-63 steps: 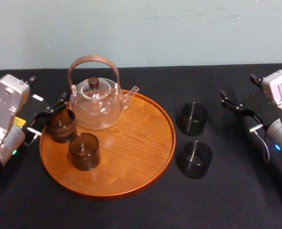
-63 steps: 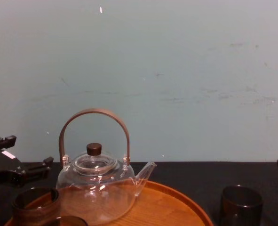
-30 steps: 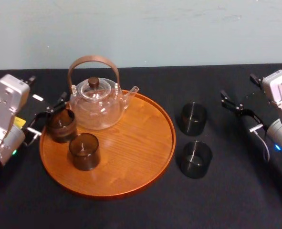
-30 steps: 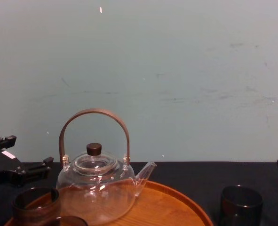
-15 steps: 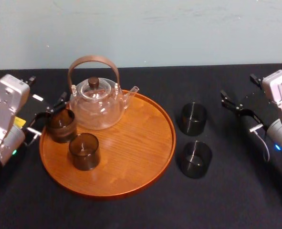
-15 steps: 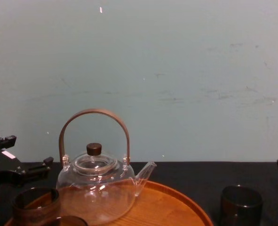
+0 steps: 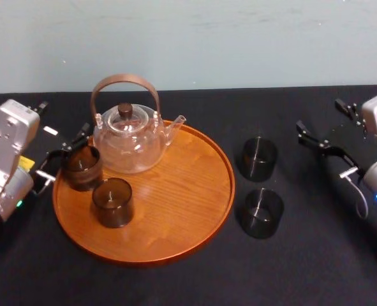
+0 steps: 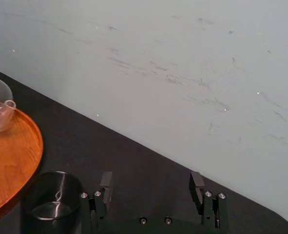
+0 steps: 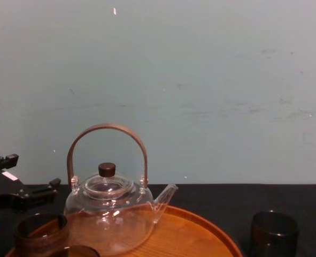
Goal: Pick up the glass from the table and place it on the tray.
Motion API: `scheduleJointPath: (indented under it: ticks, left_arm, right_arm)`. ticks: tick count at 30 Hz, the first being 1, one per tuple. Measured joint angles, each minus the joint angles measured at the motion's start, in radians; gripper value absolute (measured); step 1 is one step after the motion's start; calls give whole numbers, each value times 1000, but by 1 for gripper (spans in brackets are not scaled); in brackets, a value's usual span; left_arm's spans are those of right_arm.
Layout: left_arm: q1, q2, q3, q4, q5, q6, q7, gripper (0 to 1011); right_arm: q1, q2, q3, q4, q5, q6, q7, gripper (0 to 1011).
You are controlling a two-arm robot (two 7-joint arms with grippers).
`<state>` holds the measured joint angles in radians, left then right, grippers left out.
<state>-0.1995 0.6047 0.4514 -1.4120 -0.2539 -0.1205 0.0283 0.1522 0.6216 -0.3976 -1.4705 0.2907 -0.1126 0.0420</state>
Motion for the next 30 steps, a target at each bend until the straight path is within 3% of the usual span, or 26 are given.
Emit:
scheduleJointPath:
  ticks: [12, 20, 30]
  left_arm:
    - [0, 0, 0, 0, 0, 0, 0, 1001]
    - [0, 0, 0, 0, 0, 0, 0, 1001]
    - [0, 0, 0, 0, 0, 0, 0, 1001]
  right_arm:
    - [-126, 69, 69, -134, 96, 36, 96, 1003]
    - [-245, 136, 122, -234, 169, 51, 190, 1002]
    - [-322, 191, 144, -278, 203, 39, 305, 1002]
